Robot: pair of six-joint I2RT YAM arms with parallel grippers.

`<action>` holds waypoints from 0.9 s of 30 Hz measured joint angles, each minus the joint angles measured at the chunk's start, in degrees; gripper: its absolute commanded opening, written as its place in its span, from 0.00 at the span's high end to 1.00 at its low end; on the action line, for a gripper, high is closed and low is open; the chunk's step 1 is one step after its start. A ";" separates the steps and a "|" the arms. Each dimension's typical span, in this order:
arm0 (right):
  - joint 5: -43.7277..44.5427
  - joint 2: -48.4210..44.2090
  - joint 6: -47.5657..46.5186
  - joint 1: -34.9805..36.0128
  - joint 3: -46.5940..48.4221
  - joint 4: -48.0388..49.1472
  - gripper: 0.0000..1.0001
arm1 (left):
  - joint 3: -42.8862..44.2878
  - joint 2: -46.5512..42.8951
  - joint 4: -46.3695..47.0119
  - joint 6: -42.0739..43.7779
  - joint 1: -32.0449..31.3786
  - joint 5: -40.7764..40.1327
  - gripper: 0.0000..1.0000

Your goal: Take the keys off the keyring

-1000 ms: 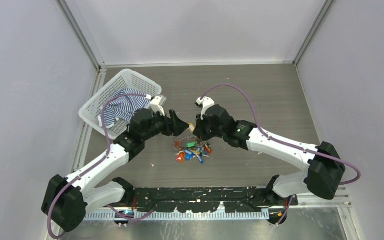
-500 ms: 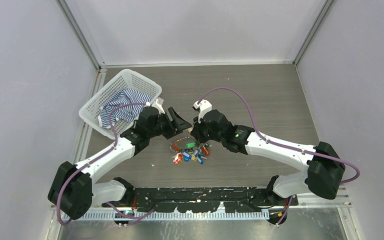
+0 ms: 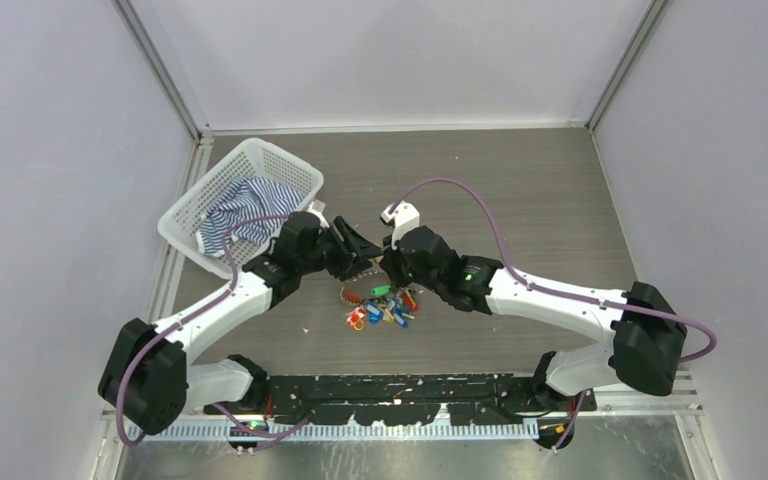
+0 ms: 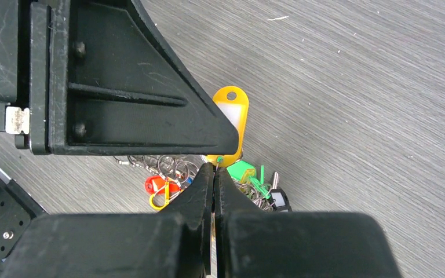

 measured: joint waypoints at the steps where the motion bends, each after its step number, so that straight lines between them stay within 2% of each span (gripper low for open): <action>1: 0.11 0.13 -0.02 0.04 0.00 0.17 0.99 | 0.00 0.28 0.07 -0.37 0.00 0.07 0.48; 9: 0.24 0.63 -0.11 0.48 0.00 1.27 0.99 | -0.04 2.73 2.51 -2.99 0.00 1.01 0.60; 13: 0.24 0.63 -0.09 0.48 -0.33 1.99 0.99 | -0.26 3.10 4.07 -4.28 -0.04 1.53 0.76; 16: 0.22 0.76 -0.04 0.48 -0.46 2.43 0.98 | -0.52 3.72 5.01 -5.03 -0.07 1.97 0.98; 18: 0.24 1.01 0.09 0.48 -0.48 2.73 0.87 | -0.68 3.93 5.07 -4.96 -0.04 1.97 0.99; 21: 0.09 1.01 0.61 0.48 -0.52 2.78 0.62 | -0.76 3.98 5.07 -4.66 -0.07 2.21 1.00; 23: -0.09 0.98 1.36 0.48 -0.52 2.91 0.52 | -0.76 3.98 5.09 -4.28 -0.07 2.36 1.00; 27: -0.94 0.04 2.71 0.33 -1.64 2.93 0.46 | -0.76 3.93 5.07 -2.19 -0.07 2.43 1.00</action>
